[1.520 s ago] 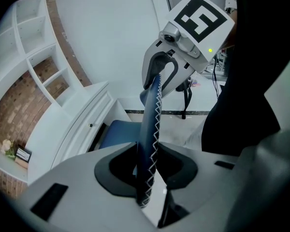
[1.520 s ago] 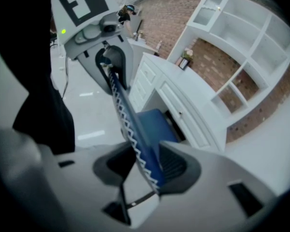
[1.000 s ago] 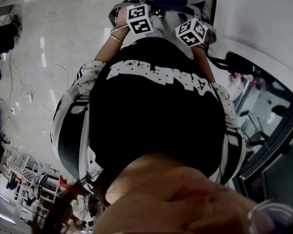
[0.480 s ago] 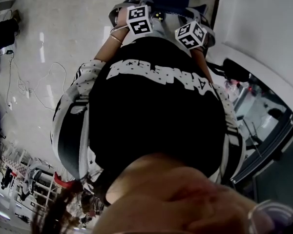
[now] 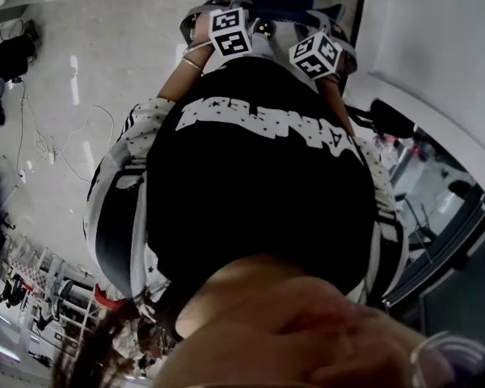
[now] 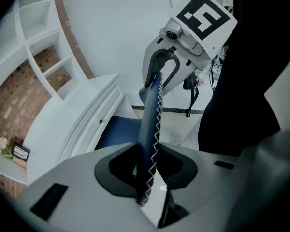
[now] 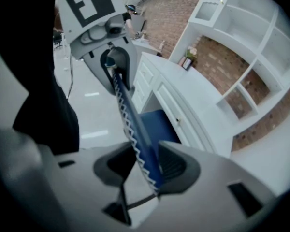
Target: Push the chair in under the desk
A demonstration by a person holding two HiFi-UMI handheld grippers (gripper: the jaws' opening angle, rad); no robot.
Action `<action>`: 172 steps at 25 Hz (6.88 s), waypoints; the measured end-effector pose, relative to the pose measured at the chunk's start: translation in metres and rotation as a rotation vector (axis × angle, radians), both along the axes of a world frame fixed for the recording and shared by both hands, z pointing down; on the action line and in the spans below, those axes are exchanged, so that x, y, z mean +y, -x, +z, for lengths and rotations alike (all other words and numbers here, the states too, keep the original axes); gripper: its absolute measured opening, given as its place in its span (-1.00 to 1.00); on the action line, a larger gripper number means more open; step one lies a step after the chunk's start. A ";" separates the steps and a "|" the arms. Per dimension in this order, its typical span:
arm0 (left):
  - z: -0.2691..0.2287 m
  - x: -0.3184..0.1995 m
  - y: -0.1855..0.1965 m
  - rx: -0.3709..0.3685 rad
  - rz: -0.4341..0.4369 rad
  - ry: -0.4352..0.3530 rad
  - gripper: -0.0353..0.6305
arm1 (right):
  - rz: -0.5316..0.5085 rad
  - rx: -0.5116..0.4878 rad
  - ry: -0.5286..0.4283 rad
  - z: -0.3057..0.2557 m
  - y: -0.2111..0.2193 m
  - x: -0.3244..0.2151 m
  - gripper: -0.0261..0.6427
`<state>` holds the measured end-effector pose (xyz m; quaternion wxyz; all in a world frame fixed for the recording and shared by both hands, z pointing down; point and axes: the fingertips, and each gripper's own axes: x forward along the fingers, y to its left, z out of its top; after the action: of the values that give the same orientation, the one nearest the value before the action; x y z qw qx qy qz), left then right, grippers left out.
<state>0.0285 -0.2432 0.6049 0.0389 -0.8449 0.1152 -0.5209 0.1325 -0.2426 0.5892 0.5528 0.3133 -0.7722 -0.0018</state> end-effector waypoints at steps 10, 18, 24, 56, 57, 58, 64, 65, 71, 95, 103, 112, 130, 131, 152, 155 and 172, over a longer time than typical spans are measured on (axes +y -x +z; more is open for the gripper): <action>-0.009 -0.017 -0.005 -0.007 -0.011 0.008 -0.50 | -0.013 -0.003 0.005 -0.009 -0.004 -0.019 -0.45; 0.001 -0.031 -0.001 -0.035 -0.031 0.005 -0.50 | -0.023 -0.006 0.012 -0.003 -0.001 -0.030 -0.45; 0.006 -0.032 -0.005 -0.042 -0.038 0.024 -0.49 | -0.035 -0.013 0.006 0.004 -0.007 -0.033 -0.45; 0.001 -0.037 -0.002 -0.050 -0.008 -0.002 -0.52 | -0.060 -0.009 -0.031 -0.003 -0.003 -0.038 -0.45; 0.003 -0.037 -0.003 -0.046 -0.006 -0.001 -0.52 | -0.061 -0.011 -0.031 -0.002 -0.004 -0.038 -0.45; 0.004 -0.038 -0.004 -0.041 -0.004 -0.006 -0.52 | -0.060 -0.011 -0.032 0.000 -0.005 -0.039 -0.45; -0.003 -0.046 -0.007 -0.022 -0.002 -0.032 -0.52 | -0.045 -0.005 0.016 -0.002 -0.005 -0.043 -0.45; 0.000 -0.045 -0.006 -0.023 -0.005 -0.020 -0.52 | -0.045 -0.004 0.021 -0.002 -0.005 -0.043 -0.45; 0.005 -0.040 -0.014 -0.022 -0.012 0.001 -0.51 | -0.049 -0.010 0.012 0.001 -0.013 -0.038 -0.45; 0.015 -0.063 -0.010 -0.091 -0.054 0.017 -0.50 | -0.112 0.025 0.029 -0.001 -0.007 -0.057 -0.50; 0.016 -0.064 -0.016 -0.112 -0.061 0.011 -0.50 | -0.171 0.026 0.037 -0.001 -0.012 -0.056 -0.53; 0.012 -0.084 -0.004 -0.123 -0.062 -0.011 -0.50 | -0.199 0.027 0.029 -0.001 0.002 -0.075 -0.54; 0.025 -0.132 0.041 -0.132 -0.025 0.029 -0.50 | -0.165 0.018 0.064 0.008 0.048 -0.122 -0.54; 0.024 -0.131 0.041 -0.131 -0.025 0.028 -0.50 | -0.164 0.018 0.063 0.007 0.048 -0.121 -0.54; 0.020 -0.137 0.031 -0.125 -0.010 0.011 -0.50 | -0.142 0.026 0.046 0.004 0.039 -0.127 -0.53; 0.020 -0.140 0.033 -0.132 -0.013 0.005 -0.50 | -0.143 0.023 0.045 0.004 0.041 -0.129 -0.53; 0.012 -0.154 0.029 -0.141 -0.009 -0.008 -0.50 | -0.143 0.026 0.025 -0.004 0.036 -0.142 -0.53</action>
<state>-0.0003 -0.3968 0.6172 0.0480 -0.8054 0.1183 -0.5788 0.0963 -0.3849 0.5849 0.5649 0.2503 -0.7855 -0.0359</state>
